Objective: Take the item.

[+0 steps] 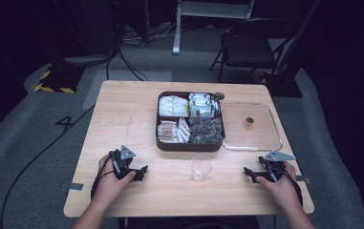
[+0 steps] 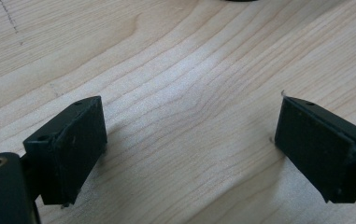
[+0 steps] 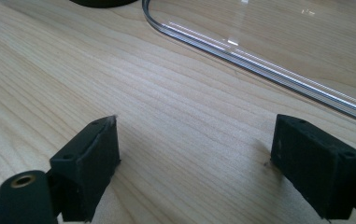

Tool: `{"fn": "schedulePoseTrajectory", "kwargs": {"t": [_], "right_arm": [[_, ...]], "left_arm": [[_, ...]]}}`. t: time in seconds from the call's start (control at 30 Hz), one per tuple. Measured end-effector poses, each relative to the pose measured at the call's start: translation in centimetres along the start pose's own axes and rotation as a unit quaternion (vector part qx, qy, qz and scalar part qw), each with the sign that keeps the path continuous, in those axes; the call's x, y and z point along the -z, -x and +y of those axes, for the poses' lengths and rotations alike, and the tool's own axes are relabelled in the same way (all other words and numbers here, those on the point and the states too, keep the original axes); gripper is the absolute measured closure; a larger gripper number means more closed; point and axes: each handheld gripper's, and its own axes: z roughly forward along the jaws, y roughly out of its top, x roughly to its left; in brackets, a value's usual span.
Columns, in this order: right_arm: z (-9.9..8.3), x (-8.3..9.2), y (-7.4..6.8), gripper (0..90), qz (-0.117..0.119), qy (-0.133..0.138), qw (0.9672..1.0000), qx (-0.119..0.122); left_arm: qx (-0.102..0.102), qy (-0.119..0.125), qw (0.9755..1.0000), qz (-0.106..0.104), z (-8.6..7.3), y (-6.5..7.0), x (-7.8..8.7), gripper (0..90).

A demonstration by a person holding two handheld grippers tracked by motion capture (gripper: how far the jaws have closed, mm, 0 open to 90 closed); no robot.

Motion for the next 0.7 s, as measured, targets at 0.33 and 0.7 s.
{"fn": "schedulePoseTrajectory", "kwargs": {"t": [0.33, 0.7], "right_arm": [[0.00, 0.00, 0.01, 15.5, 0.000, 0.000, 1.0000, 0.000], [0.03, 0.06, 0.20, 25.9, 0.007, 0.005, 0.9999, 0.005]], "left_arm": [[0.000, 0.001, 1.0000, 0.001, -0.01, 0.01, -0.01, 9.5], [0.000, 0.000, 1.0000, 0.000, 0.00, 0.00, 0.00, 9.5]]}}
